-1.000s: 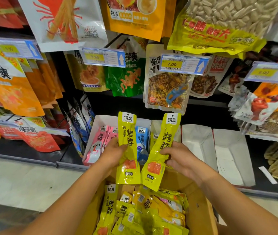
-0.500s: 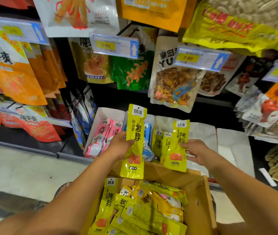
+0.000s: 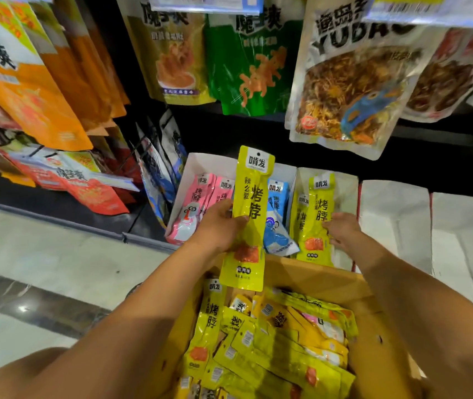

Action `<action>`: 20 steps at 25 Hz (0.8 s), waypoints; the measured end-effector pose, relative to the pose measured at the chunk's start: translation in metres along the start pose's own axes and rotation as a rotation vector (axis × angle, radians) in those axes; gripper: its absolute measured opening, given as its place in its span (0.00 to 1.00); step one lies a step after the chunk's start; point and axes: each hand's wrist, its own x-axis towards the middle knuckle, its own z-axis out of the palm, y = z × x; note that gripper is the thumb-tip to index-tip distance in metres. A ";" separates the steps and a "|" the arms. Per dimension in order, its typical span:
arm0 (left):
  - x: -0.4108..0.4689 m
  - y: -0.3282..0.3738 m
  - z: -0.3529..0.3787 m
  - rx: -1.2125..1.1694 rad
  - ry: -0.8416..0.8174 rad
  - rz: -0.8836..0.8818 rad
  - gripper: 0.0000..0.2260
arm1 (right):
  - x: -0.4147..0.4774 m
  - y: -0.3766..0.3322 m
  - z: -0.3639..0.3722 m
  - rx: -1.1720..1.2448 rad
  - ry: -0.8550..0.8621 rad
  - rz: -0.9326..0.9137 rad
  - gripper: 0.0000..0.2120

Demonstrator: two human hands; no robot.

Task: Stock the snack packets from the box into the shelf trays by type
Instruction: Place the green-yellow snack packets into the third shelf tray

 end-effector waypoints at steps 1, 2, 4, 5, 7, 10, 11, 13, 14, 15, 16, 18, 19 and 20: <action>0.002 -0.001 -0.001 -0.003 0.002 -0.003 0.11 | 0.006 0.004 0.007 -0.038 0.006 0.001 0.20; 0.004 -0.002 -0.001 -0.007 0.003 -0.006 0.11 | 0.012 0.008 0.015 -0.071 -0.002 0.004 0.22; 0.007 -0.003 -0.003 0.005 0.005 -0.008 0.11 | 0.012 0.011 0.031 -0.146 -0.059 -0.004 0.26; 0.010 -0.005 -0.005 0.012 0.007 -0.005 0.11 | 0.011 0.013 0.036 -0.214 -0.085 -0.011 0.30; 0.011 -0.006 -0.007 0.014 0.012 0.003 0.11 | 0.013 0.021 0.038 -0.480 -0.072 -0.048 0.35; 0.010 -0.004 -0.009 0.002 0.012 -0.004 0.11 | 0.014 0.028 0.032 -0.583 -0.058 -0.116 0.35; 0.009 -0.004 -0.009 0.002 0.008 -0.005 0.11 | 0.014 0.028 0.029 -0.553 -0.072 -0.112 0.35; 0.008 -0.004 -0.010 0.004 0.003 -0.008 0.11 | 0.007 0.024 0.025 -0.514 -0.107 -0.116 0.35; 0.007 -0.004 -0.010 0.002 0.004 -0.007 0.10 | 0.004 0.022 0.022 -0.515 -0.115 -0.124 0.35; 0.006 -0.004 -0.010 0.000 0.003 -0.006 0.10 | 0.001 0.020 0.020 -0.508 -0.107 -0.130 0.34; 0.005 -0.003 -0.010 -0.002 0.003 -0.005 0.10 | 0.000 0.019 0.017 -0.488 -0.101 -0.134 0.32; 0.004 -0.004 -0.011 -0.004 -0.002 -0.007 0.10 | -0.005 0.013 0.011 -0.446 -0.095 -0.133 0.30; 0.003 -0.004 -0.011 -0.008 -0.009 -0.011 0.10 | -0.011 0.007 0.007 -0.431 -0.096 -0.145 0.29; 0.001 -0.002 -0.010 -0.009 -0.013 -0.013 0.09 | -0.017 -0.002 0.003 -0.425 -0.102 -0.171 0.28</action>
